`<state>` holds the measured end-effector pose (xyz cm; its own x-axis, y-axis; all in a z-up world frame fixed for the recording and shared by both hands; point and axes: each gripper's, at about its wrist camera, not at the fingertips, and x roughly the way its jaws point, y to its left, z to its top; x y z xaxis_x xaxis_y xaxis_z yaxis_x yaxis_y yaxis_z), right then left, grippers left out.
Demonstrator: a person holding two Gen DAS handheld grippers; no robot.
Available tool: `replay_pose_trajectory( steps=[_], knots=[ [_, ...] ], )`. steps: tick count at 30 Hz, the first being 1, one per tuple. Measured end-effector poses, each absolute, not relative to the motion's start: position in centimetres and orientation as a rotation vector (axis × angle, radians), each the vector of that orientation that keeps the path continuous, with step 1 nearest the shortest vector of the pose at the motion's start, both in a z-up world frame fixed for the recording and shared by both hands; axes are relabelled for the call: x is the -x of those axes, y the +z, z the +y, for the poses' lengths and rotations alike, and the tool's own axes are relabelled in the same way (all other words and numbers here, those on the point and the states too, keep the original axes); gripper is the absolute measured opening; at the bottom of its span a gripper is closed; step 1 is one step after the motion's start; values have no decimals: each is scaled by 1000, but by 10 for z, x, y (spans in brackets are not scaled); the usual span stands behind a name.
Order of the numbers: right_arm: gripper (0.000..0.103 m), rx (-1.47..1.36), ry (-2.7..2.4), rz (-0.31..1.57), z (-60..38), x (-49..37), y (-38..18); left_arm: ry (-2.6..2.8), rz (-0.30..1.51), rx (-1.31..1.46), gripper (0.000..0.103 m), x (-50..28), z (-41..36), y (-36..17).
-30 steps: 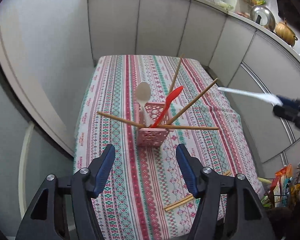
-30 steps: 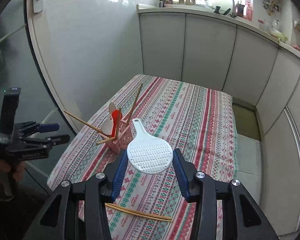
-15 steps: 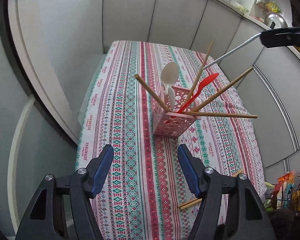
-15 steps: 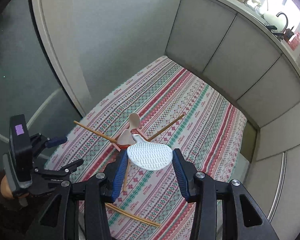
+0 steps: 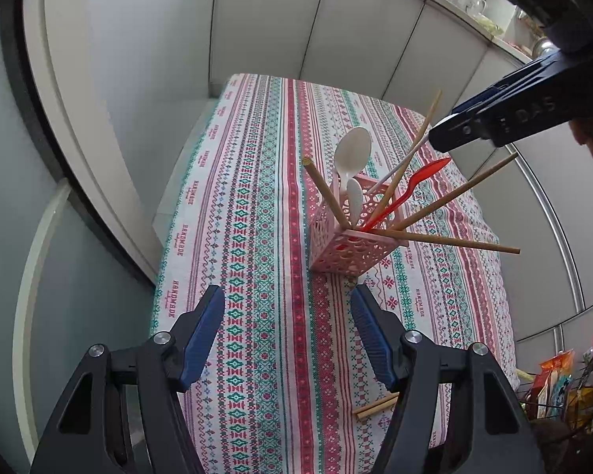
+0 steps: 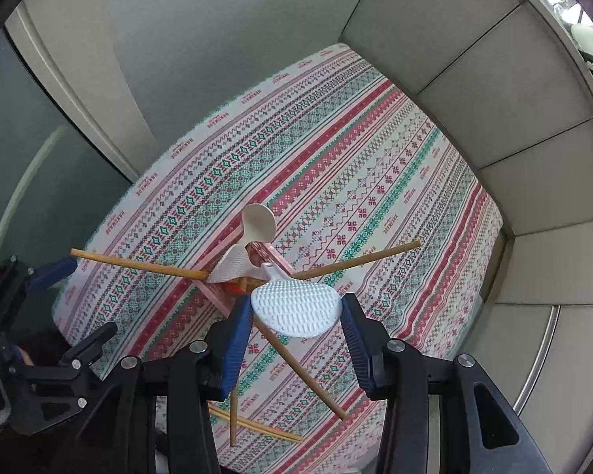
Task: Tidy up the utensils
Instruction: 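Carry the paddle and white spoon over the pink basket and release both, then move both tools down to the two loose wooden chopsticks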
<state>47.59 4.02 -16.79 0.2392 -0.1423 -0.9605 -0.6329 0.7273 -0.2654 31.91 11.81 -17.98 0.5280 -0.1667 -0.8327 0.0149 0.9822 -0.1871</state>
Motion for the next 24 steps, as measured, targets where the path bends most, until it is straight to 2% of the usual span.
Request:
replay_pose_trajectory(
  steps=[4, 8, 11, 24],
  knots=[
    [47, 722, 356, 1381, 42, -484, -183, -109, 1012, 164, 69, -319, 118, -180],
    [48, 703, 360, 1367, 45, -484, -180, -99, 1017, 169, 69, -320, 120, -181],
    [61, 677, 372, 1330, 44, -479, -162, -93, 1021, 167, 69, -320, 121, -181],
    [62, 578, 350, 1226, -22, -404, -92, -155, 1034, 101, 69, -304, 90, -181]
  ],
)
